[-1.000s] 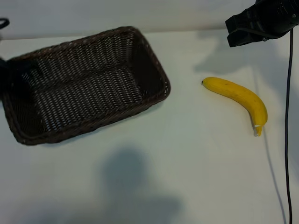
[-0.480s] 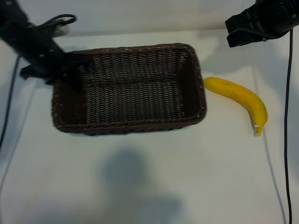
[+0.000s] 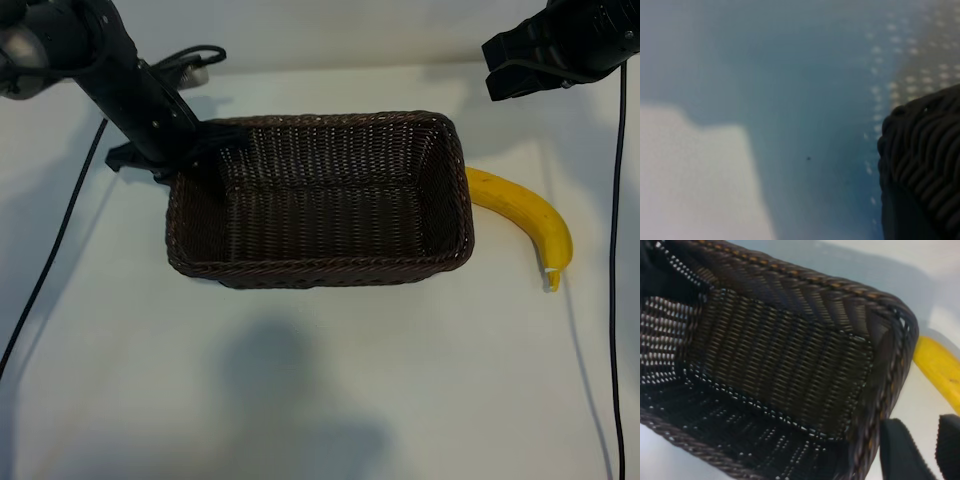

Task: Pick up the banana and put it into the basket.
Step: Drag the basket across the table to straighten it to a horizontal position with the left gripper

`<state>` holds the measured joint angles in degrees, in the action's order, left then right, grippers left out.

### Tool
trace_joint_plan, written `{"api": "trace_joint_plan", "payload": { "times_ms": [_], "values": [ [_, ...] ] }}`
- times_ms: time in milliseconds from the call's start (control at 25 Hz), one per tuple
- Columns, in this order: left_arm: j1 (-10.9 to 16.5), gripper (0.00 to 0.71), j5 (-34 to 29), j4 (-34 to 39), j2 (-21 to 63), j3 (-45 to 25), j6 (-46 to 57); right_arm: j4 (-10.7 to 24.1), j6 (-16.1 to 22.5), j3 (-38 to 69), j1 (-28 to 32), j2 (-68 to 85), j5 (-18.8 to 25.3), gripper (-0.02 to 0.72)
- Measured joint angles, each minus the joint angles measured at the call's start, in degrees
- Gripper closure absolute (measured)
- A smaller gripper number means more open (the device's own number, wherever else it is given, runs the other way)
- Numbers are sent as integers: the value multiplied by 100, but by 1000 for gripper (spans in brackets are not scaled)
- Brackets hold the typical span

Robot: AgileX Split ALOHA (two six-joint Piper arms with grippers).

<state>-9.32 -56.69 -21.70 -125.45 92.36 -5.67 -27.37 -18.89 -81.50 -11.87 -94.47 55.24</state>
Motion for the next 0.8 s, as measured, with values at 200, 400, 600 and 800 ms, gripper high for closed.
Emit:
{"api": "trace_joint_plan", "payload": {
  "times_ms": [200, 400, 600, 800],
  "values": [
    [0, 526, 88, -286, -132, 0, 31, -4, 0, 0, 0, 0, -6, 470],
    [0, 526, 136, -341, -139, 0, -23, -6, 0, 0, 0, 0, -10, 470],
    [0, 526, 136, -341, -140, 0, -134, -17, 0, 0, 0, 0, -10, 470],
    [0, 526, 54, -341, -140, 0, -140, -24, 0, 0, 0, 0, -11, 470]
  ]
}}
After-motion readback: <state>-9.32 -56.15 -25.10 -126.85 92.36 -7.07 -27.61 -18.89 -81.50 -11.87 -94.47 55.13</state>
